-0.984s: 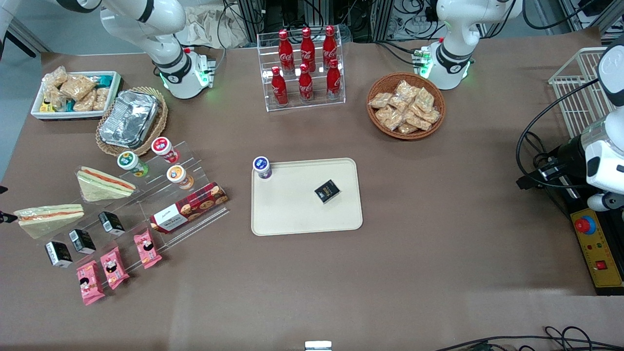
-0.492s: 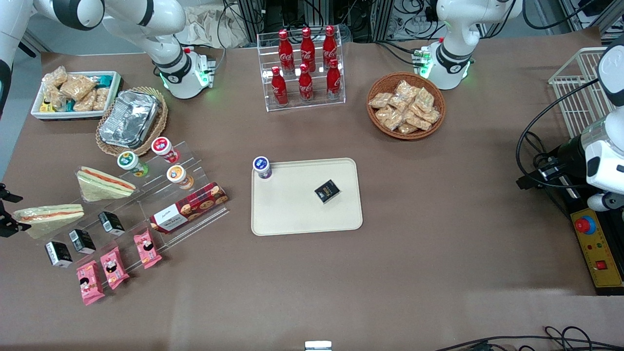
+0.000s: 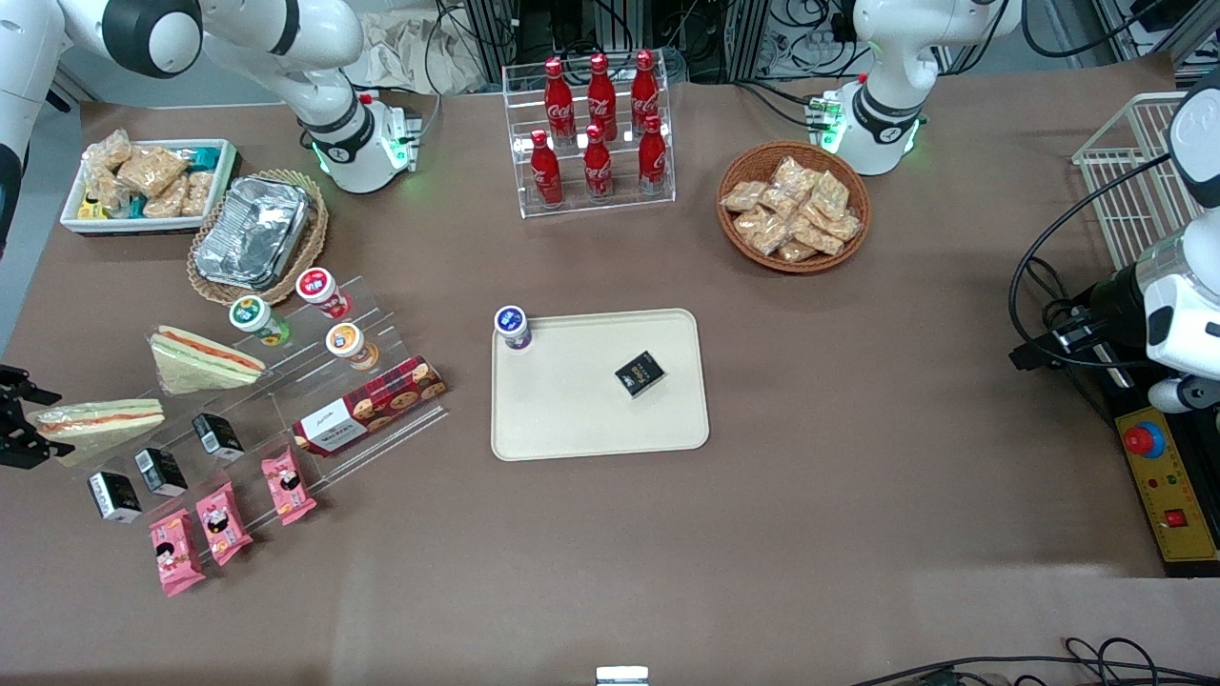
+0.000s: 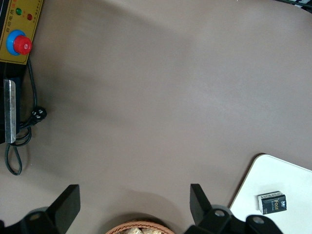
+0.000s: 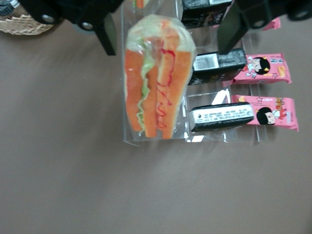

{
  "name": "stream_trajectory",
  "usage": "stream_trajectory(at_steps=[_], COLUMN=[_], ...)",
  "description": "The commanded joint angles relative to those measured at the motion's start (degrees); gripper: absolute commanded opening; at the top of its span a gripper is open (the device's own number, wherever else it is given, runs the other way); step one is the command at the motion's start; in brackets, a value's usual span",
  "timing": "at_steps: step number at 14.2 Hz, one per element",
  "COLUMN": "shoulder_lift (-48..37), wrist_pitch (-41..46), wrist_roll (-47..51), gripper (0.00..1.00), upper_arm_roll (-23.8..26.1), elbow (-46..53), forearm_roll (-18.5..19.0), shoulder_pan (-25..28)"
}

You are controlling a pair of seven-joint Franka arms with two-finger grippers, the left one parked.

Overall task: Place sandwich on tray
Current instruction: 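Close the right gripper on the lowest wrapped triangle sandwich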

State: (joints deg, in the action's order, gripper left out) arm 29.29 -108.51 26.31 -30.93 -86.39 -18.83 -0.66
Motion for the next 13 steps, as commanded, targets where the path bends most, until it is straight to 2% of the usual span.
stream_trajectory(at_steps=[1, 4, 5, 7, 11, 13], shoulder_lift=[0.4, 0.4, 0.3, -0.2, -2.6, -4.1], wrist_pitch=[-0.9, -0.9, -0.8, -0.6, 0.1, 1.1], wrist_roll=[-1.8, -3.1, -2.9, -2.9, -4.0, -10.2], gripper=[0.55, 0.41, 0.29, 0.15, 0.10, 0.10], upper_arm_roll=[0.0, 0.0, 0.0, -0.1, 0.0, 0.3], elbow=[0.3, 0.3, 0.3, 0.5, 1.2, 1.2], forearm_roll=[-2.1, -3.1, -3.1, -3.1, -2.8, -2.9], shoulder_pan=[-0.7, -1.1, -1.1, -1.7, -1.6, -1.3])
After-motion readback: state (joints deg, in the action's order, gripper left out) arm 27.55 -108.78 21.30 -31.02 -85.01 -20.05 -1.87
